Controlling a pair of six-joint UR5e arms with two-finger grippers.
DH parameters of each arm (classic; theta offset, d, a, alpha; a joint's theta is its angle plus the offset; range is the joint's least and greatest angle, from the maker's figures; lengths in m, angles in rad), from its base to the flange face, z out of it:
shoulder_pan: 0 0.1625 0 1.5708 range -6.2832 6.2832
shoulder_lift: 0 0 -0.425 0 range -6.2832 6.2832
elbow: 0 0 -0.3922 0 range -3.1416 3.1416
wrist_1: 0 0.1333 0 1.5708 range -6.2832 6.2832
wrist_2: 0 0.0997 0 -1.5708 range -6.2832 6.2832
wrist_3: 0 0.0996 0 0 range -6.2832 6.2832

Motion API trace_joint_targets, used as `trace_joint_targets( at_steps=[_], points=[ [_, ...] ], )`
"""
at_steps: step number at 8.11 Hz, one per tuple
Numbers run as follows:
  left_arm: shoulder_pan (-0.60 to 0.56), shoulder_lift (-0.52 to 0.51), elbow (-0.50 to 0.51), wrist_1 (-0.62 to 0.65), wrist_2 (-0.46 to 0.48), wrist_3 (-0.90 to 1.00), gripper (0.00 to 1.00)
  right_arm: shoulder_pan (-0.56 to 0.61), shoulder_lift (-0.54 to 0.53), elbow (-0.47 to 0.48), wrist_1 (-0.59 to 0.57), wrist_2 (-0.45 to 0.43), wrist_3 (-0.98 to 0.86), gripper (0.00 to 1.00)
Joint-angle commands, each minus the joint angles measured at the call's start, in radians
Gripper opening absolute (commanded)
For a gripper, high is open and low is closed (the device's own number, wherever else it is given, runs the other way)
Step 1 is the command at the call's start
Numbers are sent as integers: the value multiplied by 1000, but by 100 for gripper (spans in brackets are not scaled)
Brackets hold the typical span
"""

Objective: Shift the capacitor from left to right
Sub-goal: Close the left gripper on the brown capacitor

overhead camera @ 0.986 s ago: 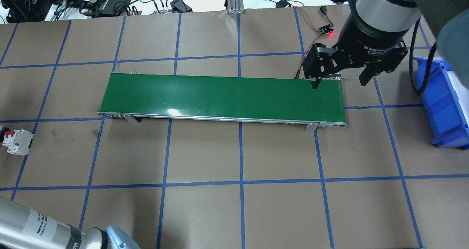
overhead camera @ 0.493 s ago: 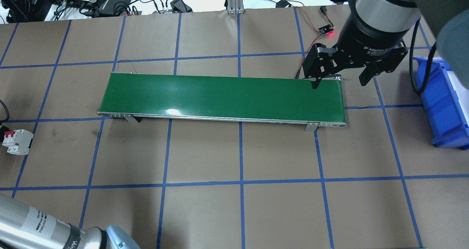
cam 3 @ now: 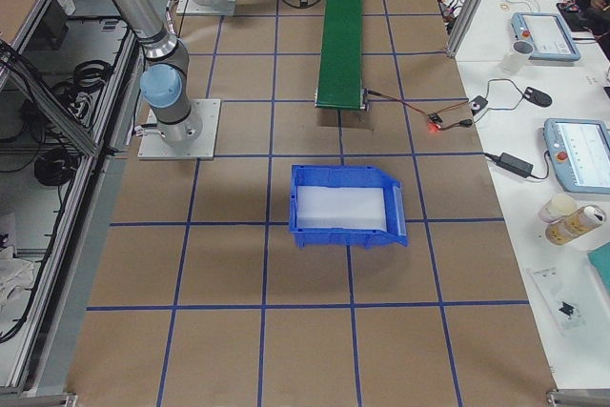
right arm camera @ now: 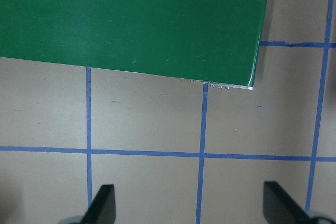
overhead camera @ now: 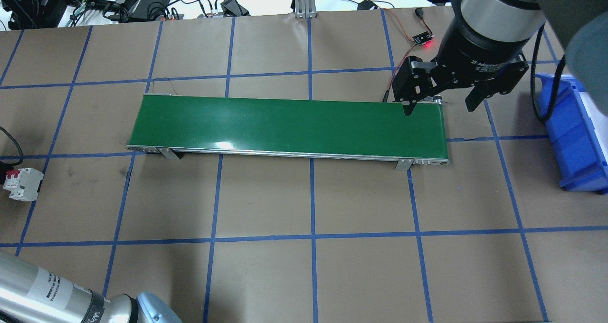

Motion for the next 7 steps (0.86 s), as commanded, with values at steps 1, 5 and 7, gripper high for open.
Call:
trace_joint_targets(
  at_steps=[1, 5, 7],
  points=[
    [0, 1, 7, 4, 87, -6, 31, 0, 0, 0, 0, 0, 0, 100],
    [0, 37, 16, -8, 172, -70, 0, 0, 0, 0, 0, 0, 0, 100],
    [-5, 160, 16, -92, 183, -122, 0, 0, 0, 0, 0, 0, 0, 100]
  ],
)
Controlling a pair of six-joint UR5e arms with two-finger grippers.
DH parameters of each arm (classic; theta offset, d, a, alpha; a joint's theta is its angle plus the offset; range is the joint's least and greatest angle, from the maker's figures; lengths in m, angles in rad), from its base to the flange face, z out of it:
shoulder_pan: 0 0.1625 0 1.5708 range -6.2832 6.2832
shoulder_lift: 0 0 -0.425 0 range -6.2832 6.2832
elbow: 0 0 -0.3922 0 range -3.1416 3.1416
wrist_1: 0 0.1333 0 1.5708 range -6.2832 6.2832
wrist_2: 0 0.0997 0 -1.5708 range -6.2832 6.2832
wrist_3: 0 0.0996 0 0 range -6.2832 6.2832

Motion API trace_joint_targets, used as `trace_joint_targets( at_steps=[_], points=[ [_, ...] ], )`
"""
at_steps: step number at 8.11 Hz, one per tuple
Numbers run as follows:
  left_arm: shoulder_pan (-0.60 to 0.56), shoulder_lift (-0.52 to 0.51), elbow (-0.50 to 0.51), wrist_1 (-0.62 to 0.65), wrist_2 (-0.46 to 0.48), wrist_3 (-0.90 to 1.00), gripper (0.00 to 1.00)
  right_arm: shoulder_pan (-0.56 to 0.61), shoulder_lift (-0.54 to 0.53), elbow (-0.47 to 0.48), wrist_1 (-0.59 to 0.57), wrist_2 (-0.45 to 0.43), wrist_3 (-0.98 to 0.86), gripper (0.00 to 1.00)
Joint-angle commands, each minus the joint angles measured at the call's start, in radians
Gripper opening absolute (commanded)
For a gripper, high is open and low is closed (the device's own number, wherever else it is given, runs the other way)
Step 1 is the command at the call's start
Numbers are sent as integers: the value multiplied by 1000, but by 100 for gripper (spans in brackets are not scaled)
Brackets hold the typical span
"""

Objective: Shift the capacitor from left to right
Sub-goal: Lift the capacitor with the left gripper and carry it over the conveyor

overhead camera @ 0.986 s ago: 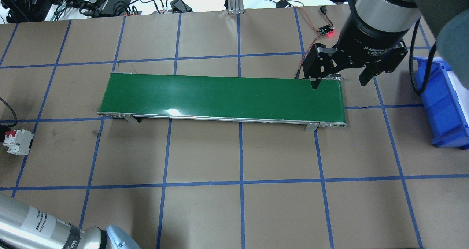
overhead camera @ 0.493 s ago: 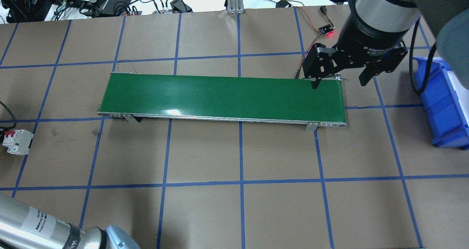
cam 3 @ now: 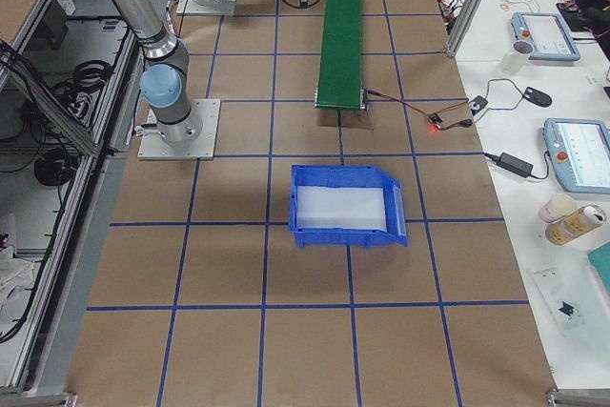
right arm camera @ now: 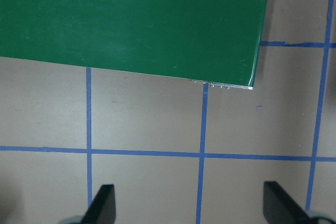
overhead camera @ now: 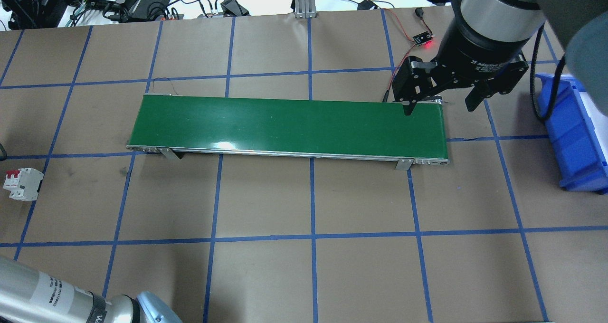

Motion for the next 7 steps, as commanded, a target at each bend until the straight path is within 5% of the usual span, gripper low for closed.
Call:
trace_joint_targets(
  at_steps=[1, 3, 7],
  points=[
    [-20, 160, 1, -137, 17, -100, 0, 0, 0, 0, 0, 0, 0, 100],
    [-98, 255, 1, -255, 12, -253, 0, 0, 0, 0, 0, 0, 0, 100],
    [-461, 274, 1, -288, -89, -663, 0, 1, 0, 0, 0, -2, 0, 100]
  ],
)
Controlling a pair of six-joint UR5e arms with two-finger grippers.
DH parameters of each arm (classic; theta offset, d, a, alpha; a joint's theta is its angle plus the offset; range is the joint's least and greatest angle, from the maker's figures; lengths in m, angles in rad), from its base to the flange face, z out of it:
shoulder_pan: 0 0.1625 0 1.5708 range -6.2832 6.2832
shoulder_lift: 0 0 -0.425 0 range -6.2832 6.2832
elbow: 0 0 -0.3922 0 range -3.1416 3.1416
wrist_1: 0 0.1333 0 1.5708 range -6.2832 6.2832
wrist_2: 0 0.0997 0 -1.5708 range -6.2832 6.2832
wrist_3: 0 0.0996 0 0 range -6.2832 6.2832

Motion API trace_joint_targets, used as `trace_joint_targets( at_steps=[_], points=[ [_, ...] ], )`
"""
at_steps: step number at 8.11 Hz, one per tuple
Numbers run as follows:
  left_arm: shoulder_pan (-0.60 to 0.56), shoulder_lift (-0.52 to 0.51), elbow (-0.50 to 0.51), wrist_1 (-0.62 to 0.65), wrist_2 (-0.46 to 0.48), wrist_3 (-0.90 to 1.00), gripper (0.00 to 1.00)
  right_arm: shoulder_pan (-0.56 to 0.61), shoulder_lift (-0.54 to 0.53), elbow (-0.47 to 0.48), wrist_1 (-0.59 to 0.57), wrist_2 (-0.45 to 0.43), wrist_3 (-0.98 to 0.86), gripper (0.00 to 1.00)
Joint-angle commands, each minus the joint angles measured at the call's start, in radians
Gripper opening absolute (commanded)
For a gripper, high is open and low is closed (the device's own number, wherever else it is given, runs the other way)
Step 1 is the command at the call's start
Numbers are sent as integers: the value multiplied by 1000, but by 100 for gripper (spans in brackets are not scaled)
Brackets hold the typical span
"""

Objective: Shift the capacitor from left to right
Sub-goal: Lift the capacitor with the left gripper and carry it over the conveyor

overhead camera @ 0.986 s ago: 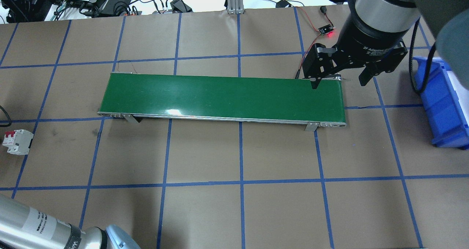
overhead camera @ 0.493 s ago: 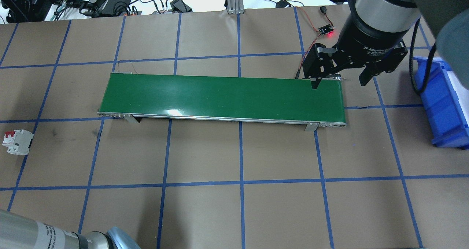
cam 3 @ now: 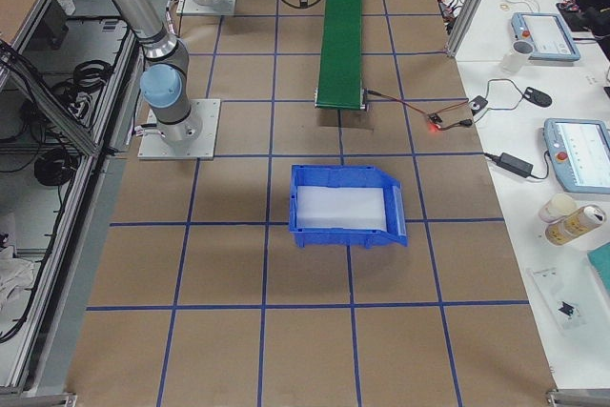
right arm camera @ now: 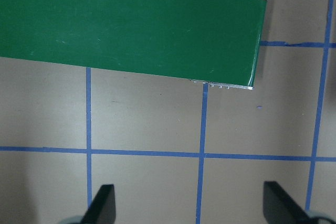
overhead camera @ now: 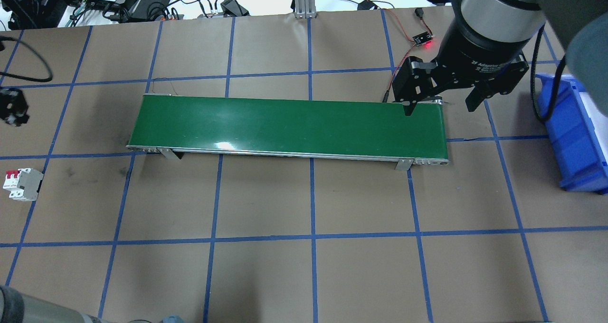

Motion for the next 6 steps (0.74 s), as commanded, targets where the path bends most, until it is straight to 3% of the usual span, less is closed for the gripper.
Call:
trace_joint_targets(
  at_steps=[1, 3, 6],
  points=[
    [-229, -6, 1, -7, -49, -253, 0, 1, 0, 0, 0, -1, 0, 100],
    [-329, -25, -1, -8, -54, -312, 0, 1, 0, 0, 0, -1, 0, 100],
    [-387, -104, -1, -7, -54, -365, 0, 1, 0, 0, 0, -1, 0, 100]
  ],
)
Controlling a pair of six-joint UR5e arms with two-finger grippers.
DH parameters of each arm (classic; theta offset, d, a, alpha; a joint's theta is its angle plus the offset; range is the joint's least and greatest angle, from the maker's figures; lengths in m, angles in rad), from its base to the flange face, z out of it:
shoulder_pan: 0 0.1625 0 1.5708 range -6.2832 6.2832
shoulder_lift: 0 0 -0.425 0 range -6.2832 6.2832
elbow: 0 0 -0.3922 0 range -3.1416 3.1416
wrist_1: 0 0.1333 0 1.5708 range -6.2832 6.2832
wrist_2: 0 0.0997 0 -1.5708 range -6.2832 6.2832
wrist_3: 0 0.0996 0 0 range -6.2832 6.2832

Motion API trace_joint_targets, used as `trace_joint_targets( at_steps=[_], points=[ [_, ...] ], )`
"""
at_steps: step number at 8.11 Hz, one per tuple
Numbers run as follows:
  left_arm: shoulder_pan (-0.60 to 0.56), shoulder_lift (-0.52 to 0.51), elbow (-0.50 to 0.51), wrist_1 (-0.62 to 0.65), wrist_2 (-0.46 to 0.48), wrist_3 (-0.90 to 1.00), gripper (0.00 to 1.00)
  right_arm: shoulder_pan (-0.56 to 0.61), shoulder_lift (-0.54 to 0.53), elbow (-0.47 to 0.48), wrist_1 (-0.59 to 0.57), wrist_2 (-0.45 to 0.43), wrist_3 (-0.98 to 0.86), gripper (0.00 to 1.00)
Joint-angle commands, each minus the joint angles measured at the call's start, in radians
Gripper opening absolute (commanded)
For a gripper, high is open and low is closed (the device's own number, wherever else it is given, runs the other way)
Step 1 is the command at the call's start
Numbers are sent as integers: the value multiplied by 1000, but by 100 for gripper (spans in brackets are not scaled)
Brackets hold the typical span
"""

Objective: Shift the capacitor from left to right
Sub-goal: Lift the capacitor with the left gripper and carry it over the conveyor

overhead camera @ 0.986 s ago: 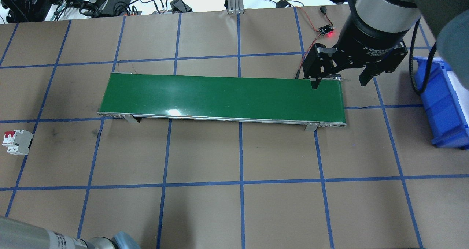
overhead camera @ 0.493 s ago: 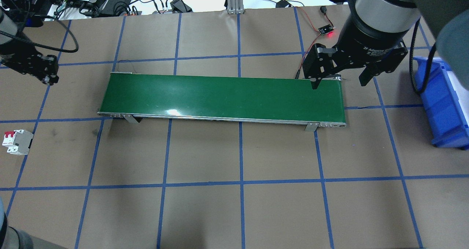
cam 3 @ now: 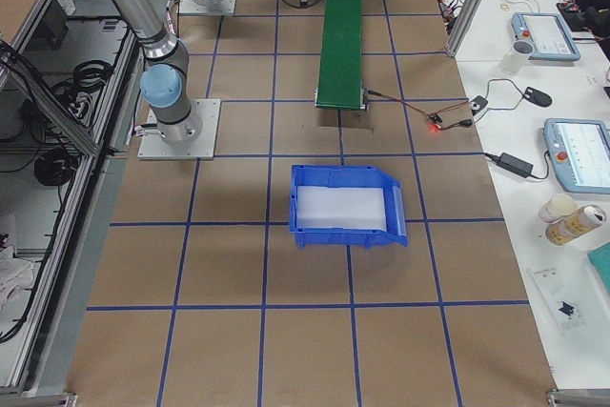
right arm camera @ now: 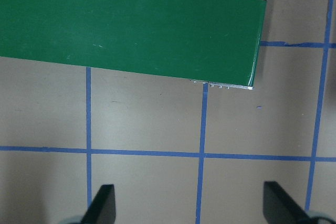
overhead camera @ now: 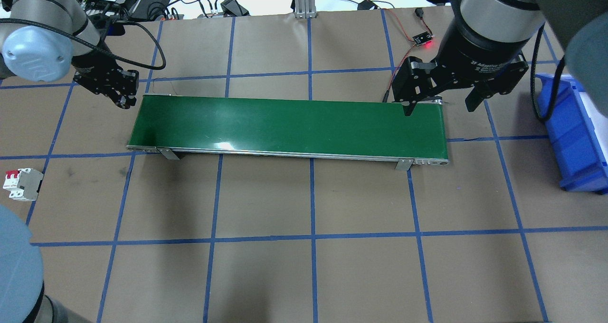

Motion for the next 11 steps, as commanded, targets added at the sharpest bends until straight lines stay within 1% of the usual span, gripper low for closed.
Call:
trace_joint_targets(
  at_steps=[1, 4, 6, 7, 9, 10, 11],
  points=[
    [-37, -60, -1, -1, 4, -9, 0, 0, 0, 0, 0, 1, 0, 100],
    [-62, -85, -1, 9, 8, -38, 0, -2, 0, 0, 0, 2, 0, 100],
    [-65, -88, -3, 38, 5, -54, 0, -2, 0, 0, 0, 2, 2, 100],
    [-65, -90, -7, 60, -1, -58, 29, -2, 0, 0, 0, 2, 0, 100],
    [-97, -85, -12, 112, 5, -63, 76, -2, 0, 0, 0, 2, 0, 100],
    [-109, -84, -12, 111, 2, -72, 80, -2, 0, 0, 0, 2, 0, 100],
    [-120, -74, -3, 103, 5, -138, 94, -2, 2, 0, 0, 2, 2, 100]
  ],
)
